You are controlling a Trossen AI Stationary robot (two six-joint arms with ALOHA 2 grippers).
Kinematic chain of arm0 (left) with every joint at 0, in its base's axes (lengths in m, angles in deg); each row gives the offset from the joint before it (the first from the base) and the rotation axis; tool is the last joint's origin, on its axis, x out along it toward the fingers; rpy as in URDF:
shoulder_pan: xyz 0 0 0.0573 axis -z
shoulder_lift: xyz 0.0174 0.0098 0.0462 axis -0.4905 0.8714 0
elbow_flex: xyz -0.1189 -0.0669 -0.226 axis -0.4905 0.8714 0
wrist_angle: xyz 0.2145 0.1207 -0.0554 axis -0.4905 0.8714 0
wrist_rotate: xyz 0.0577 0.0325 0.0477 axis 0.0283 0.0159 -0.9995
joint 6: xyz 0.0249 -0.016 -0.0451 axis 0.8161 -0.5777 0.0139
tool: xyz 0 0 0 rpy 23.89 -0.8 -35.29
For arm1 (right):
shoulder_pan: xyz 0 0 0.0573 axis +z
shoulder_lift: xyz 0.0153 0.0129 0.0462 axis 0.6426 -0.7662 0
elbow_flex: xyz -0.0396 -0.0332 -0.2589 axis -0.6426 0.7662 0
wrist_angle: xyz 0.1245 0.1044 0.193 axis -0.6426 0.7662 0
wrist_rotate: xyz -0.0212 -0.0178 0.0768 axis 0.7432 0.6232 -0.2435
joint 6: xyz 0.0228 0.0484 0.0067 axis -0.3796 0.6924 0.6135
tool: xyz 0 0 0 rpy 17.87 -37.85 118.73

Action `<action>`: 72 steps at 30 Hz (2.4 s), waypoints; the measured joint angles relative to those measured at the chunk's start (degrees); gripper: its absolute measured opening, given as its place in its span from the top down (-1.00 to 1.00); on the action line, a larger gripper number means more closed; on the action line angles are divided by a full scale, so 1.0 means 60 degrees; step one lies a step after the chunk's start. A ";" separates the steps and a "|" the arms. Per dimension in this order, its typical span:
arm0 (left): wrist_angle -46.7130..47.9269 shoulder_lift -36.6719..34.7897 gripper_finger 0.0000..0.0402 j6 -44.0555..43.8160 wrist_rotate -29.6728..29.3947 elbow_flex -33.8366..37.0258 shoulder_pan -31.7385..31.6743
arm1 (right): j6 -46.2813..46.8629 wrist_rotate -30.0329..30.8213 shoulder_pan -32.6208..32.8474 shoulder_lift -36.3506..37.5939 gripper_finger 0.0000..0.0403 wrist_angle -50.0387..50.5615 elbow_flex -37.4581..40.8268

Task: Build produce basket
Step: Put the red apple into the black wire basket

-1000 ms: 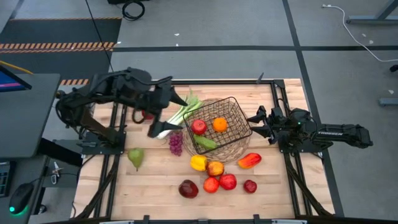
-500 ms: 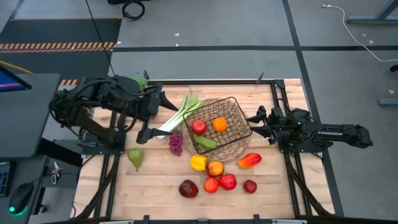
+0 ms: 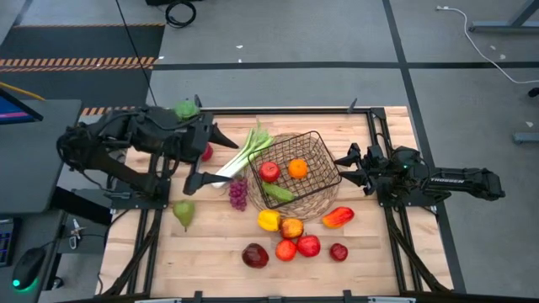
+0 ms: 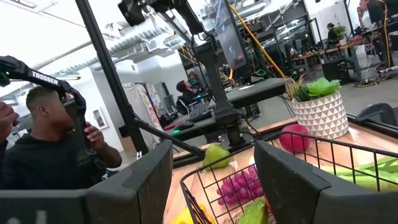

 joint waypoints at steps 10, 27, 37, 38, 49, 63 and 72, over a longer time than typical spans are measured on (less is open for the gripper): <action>-0.2190 -0.0897 -0.94 -0.0063 0.0007 0.3087 0.0004 | 0.0000 0.0000 0.0001 0.0001 -0.15 0.0004 -0.0001; -0.5897 -0.2444 -0.94 -0.0459 0.0034 0.6890 0.1036 | 0.0000 0.0000 -0.0002 -0.0001 -0.15 0.0004 -0.0002; -0.6504 -0.3123 -0.94 -0.0375 0.0018 0.8120 0.1089 | 0.0000 0.0000 -0.0002 -0.0001 -0.15 0.0007 -0.0002; -0.6572 -0.3123 -0.94 -0.0375 0.0018 0.8197 0.1089 | 0.0000 0.0000 -0.0002 -0.0003 -0.15 0.0007 -0.0002; -0.8514 -0.3120 -0.94 -0.0386 0.0022 0.9590 0.1105 | 0.0000 0.0000 -0.0001 -0.0002 -0.15 0.0007 -0.0002; -0.9115 -0.3113 -0.94 -0.0303 0.0011 1.0555 0.0954 | 0.0000 -0.0002 0.0001 -0.0001 -0.15 0.0007 -0.0002; -0.9133 -0.3225 -0.94 0.0181 0.0007 1.0556 0.0951 | 0.0000 0.0000 -0.0001 -0.0002 -0.15 0.0007 0.0000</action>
